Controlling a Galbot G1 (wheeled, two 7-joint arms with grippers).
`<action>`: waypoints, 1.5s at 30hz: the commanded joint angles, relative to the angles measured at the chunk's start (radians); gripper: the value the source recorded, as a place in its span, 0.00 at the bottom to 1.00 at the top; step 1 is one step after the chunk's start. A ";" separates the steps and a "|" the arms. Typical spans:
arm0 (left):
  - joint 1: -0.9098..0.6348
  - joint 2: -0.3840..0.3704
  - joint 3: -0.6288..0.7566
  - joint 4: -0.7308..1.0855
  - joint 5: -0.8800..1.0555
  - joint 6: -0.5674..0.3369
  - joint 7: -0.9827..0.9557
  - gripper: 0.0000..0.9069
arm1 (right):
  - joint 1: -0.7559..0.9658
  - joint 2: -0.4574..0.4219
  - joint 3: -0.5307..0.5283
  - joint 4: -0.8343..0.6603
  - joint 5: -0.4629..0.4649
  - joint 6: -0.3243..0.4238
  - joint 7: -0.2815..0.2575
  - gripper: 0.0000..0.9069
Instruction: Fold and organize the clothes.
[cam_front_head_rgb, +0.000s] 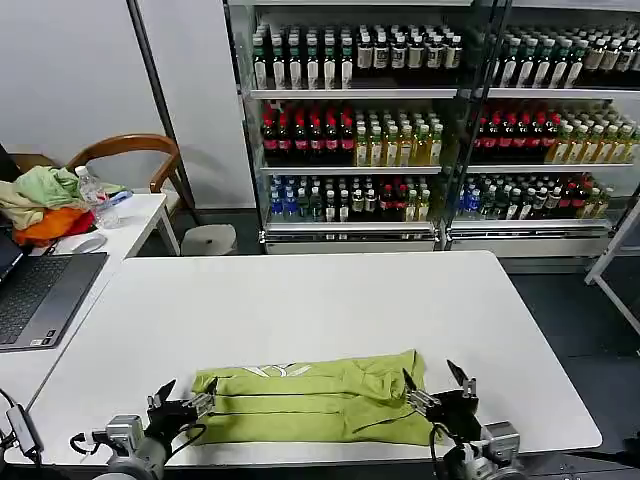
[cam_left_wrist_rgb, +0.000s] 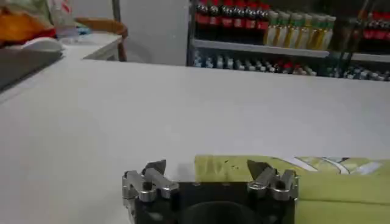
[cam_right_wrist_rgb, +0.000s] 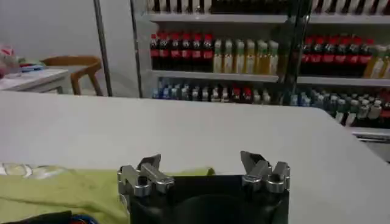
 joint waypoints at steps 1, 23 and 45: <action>-0.031 -0.028 0.068 0.016 -0.017 0.007 -0.083 1.00 | -0.035 0.000 0.063 0.046 0.003 0.001 0.001 1.00; -0.018 -0.045 0.108 0.013 0.000 0.010 -0.084 0.04 | -0.016 0.007 0.043 0.016 0.000 0.000 0.005 1.00; -0.041 0.005 -0.103 -0.004 0.110 0.047 -0.041 0.03 | 0.028 -0.006 0.012 -0.005 -0.014 -0.004 0.009 1.00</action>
